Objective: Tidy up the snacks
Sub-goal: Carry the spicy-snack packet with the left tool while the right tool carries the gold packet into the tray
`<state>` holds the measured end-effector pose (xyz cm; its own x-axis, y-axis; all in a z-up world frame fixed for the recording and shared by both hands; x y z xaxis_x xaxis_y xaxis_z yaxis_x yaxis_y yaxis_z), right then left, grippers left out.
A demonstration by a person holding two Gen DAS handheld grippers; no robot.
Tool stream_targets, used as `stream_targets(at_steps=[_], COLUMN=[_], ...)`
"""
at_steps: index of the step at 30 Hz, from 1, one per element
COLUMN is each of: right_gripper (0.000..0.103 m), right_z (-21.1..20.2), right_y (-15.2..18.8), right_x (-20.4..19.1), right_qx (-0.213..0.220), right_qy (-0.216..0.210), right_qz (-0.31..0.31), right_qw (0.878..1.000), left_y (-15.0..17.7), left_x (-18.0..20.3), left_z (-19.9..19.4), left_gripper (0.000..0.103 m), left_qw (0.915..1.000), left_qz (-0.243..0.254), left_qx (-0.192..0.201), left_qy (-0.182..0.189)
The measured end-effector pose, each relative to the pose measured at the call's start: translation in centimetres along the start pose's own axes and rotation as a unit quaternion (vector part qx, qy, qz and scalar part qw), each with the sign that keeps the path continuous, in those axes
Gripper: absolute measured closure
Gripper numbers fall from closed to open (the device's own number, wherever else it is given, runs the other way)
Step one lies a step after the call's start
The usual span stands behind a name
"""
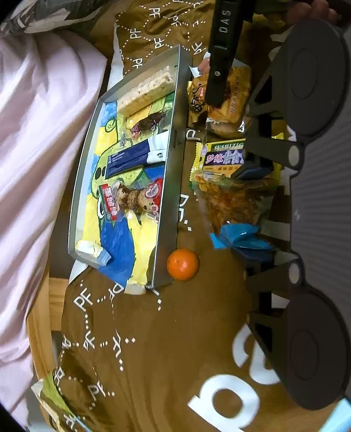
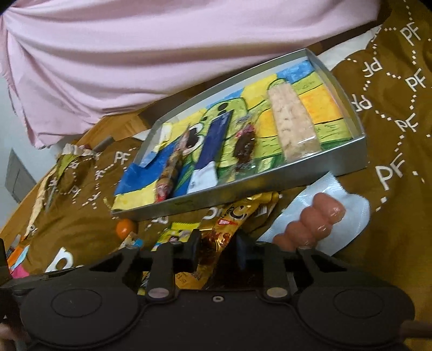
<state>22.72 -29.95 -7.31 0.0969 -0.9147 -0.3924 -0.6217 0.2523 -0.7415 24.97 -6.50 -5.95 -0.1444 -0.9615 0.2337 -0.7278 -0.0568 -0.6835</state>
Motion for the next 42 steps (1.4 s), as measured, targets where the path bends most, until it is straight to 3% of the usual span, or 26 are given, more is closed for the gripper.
stream_targets(at_steps=[10, 21, 33, 42], right_gripper=[0.082, 0.082, 0.083, 0.083], right_z=[-1.3, -2.3, -6.0, -6.1], right_y=[0.8, 0.9, -0.4, -0.4], right_x=[-2.0, -2.9, -3.4, -3.3], right_qx=[-0.004, 0.013, 0.056, 0.061], right_qy=[0.009, 0.019, 0.017, 0.031], right_qz=[-0.056, -0.085, -0.094, -0.106], right_qw=[0.998, 0.996, 0.994, 0.992], left_y=[1.8, 1.2, -0.9, -1.6], left_x=[0.4, 2.2, 4.2, 3.9], left_z=[-3.0, -5.6, -6.0, -4.8], left_gripper=[0.048, 0.049, 0.048, 0.048], left_qw=[0.9991, 0.9974, 0.995, 0.9943], left_qz=[-0.023, -0.03, -0.05, -0.061], left_qx=[0.027, 0.059, 0.086, 0.086], left_qy=[-0.02, -0.027, 0.003, 0.016])
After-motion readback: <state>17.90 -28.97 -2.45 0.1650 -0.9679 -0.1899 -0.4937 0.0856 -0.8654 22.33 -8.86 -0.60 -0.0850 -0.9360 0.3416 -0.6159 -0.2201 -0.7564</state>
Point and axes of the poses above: each gripper's, at about its wrist camera, not at the fingertips, and z roughly the way its jaws point, x to its right, y to its underside, the point moved 4 cm from there along z, roughly the way its jaws point, and after that the axes turned 6 degrees about -z, right-handed, at the moved point
